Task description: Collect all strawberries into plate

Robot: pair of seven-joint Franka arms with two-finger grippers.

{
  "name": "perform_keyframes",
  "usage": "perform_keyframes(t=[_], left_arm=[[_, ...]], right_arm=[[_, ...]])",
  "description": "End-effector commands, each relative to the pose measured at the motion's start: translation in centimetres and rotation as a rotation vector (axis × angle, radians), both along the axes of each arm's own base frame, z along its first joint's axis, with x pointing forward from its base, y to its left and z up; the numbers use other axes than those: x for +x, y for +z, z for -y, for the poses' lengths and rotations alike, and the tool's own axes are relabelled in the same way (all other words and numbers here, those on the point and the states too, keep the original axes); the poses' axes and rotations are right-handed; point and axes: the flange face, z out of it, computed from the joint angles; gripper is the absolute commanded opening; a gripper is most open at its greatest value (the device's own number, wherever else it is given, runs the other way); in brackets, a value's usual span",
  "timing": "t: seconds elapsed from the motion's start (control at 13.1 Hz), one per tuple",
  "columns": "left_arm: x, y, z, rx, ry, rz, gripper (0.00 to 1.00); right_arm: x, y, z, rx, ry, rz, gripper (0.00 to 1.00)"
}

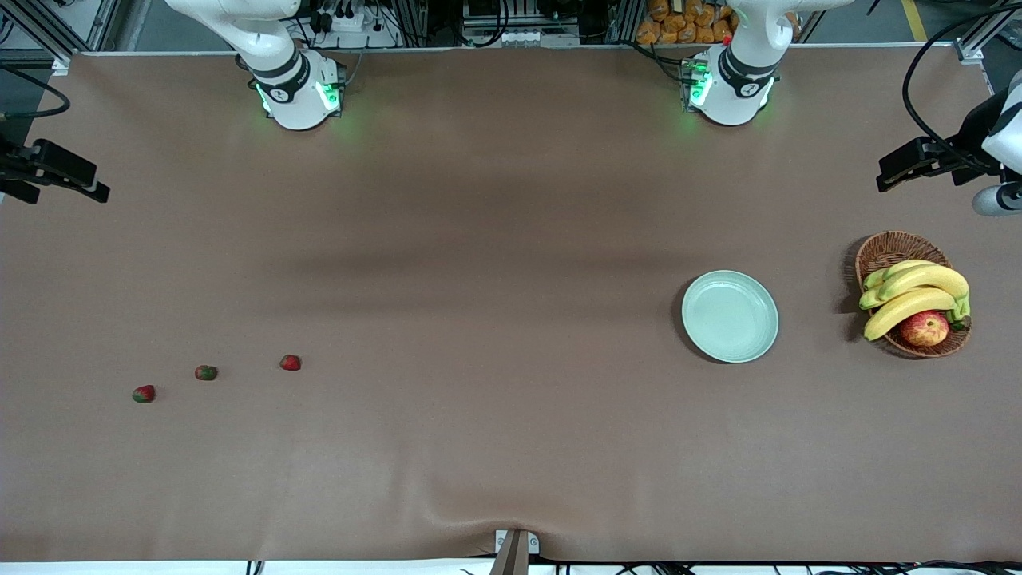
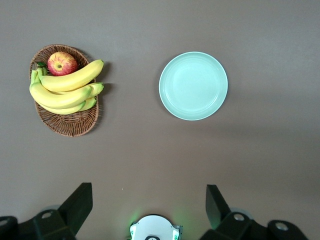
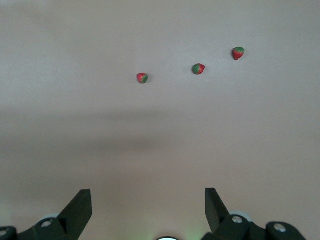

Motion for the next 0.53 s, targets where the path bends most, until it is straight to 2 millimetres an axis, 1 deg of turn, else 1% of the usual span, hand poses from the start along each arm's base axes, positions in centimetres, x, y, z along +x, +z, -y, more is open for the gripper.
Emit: perform_keyframes(t=[0.0, 0.23, 0.3, 0.46], left_arm=[[-0.5, 0.7, 0.2, 0.018, -0.02, 0.005, 1.0], [-0.5, 0.7, 0.5, 0.018, -0.019, 0.007, 1.0], [-0.1, 1.0, 0.3, 0.014, -0.02, 0.016, 1.0], [0.6, 0.5, 0.2, 0.006, -0.02, 0.015, 1.0]], right_arm=[[-0.2, 0.1, 0.0, -0.001, 0.007, -0.008, 1.0], [-0.2, 0.2, 0.1, -0.001, 0.005, -0.005, 1.0], [-0.2, 0.2, 0.1, -0.001, 0.005, -0.005, 1.0], [-0.2, 0.1, 0.0, -0.001, 0.007, -0.006, 1.0]])
